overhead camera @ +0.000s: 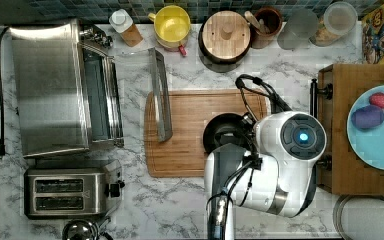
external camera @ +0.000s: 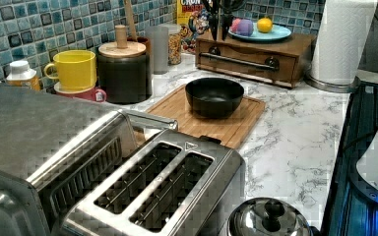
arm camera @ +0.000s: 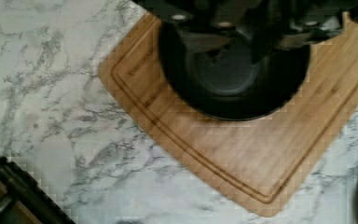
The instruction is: Pick up the bowl.
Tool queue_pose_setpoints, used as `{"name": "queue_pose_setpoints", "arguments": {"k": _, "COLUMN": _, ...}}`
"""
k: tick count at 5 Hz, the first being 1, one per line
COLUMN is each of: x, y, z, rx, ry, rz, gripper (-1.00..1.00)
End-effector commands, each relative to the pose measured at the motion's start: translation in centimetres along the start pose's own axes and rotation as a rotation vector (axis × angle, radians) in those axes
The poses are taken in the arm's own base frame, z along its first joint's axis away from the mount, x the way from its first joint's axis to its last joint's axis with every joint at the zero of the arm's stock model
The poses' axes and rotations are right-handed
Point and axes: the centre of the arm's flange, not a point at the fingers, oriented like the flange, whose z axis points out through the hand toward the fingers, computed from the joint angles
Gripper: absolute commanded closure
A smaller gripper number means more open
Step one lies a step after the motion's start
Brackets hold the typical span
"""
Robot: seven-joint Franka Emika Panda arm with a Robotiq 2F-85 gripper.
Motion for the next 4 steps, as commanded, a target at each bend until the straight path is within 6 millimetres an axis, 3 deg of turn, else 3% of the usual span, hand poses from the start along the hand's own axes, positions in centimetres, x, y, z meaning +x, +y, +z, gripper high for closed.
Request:
{"name": "queue_pose_setpoints", "arguments": {"k": 1, "x": -0.7, "y": 4.5, "z": 5.1, "rx": -0.031, "ry": -0.007, "rz": -0.149, "gripper": 0.0}}
{"name": "queue_pose_setpoints", "arguments": {"k": 3, "x": -0.7, "y": 6.9, "z": 7.0, "rx": 0.015, "ry": 0.014, "rz": -0.235, "gripper": 0.0}}
{"name": "queue_pose_setpoints", "arguments": {"k": 4, "x": -0.6, "y": 7.7, "z": 8.9, "rx": 0.009, "ry": -0.007, "rz": -0.237, "gripper": 0.0}}
